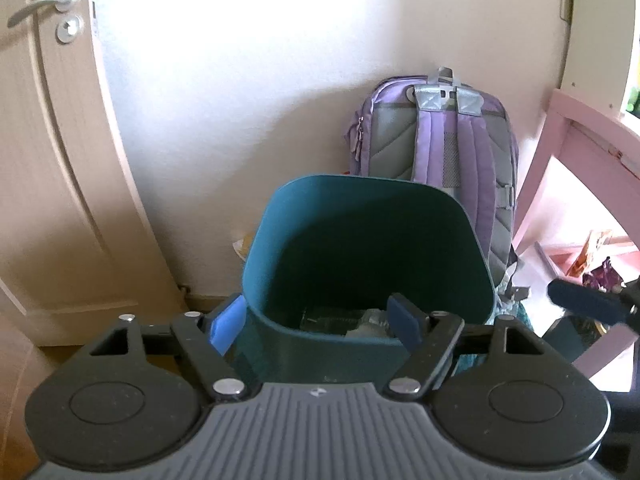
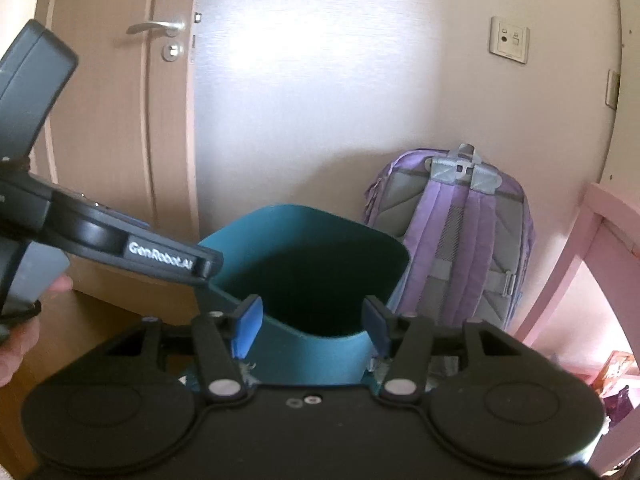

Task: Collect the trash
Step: 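Open the right tool over the bin while the left tool releases the tissue, then move both tools away from the bin down toward the floor trash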

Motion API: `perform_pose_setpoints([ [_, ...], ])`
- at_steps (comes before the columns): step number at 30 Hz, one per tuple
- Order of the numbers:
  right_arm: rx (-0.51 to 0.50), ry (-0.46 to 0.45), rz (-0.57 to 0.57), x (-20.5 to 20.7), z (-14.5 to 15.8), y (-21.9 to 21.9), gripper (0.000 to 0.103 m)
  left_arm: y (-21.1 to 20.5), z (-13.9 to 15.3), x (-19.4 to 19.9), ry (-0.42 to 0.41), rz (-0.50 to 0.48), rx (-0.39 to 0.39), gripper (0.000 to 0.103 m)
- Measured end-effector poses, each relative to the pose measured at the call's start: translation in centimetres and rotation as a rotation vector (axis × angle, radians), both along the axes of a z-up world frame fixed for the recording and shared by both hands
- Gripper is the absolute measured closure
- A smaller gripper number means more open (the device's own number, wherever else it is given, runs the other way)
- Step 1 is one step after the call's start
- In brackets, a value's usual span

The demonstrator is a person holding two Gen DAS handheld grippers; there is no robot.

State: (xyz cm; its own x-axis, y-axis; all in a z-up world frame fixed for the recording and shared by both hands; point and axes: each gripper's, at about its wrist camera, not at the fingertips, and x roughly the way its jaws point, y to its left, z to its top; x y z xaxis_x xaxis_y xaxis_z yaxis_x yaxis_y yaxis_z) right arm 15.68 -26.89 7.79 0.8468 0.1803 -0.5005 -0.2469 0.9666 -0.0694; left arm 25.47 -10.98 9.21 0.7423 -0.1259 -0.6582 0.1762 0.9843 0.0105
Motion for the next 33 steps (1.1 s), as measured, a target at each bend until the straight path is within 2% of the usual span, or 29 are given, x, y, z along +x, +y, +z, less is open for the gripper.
perform_pose_setpoints([
  [7,0.003,-0.001,0.043,-2.7,-0.8,0.2,0.047,1.4,0.4,-3.3,-0.005,0.011,-0.031,0.024],
  [9,0.003,0.010,0.056,-3.1,-1.4,0.5,0.047,1.9,0.0,-3.9,-0.005,0.008,-0.041,0.021],
  [16,-0.016,0.070,0.123,-3.1,-5.0,2.7,0.047,3.8,-2.4,-4.3,0.003,0.014,-0.056,0.021],
  [20,-0.017,0.124,0.176,-2.4,-8.0,4.3,0.046,6.0,-4.5,-3.9,0.022,0.030,-0.090,0.021],
  [24,0.011,0.194,0.234,-1.6,-12.0,5.9,0.046,8.9,-7.2,-3.4,0.025,0.056,-0.081,0.021],
  [27,-0.001,0.203,0.273,-1.5,-15.1,7.2,0.046,11.5,-9.7,-3.2,0.028,0.087,-0.078,0.020],
  [29,-0.001,0.219,0.290,-1.3,-17.2,7.9,0.046,13.3,-11.5,-3.1,0.028,0.106,-0.075,0.018],
  [33,0.027,0.302,0.304,-0.6,-22.4,9.0,0.046,16.8,-15.3,-3.1,0.019,0.143,-0.063,0.002],
])
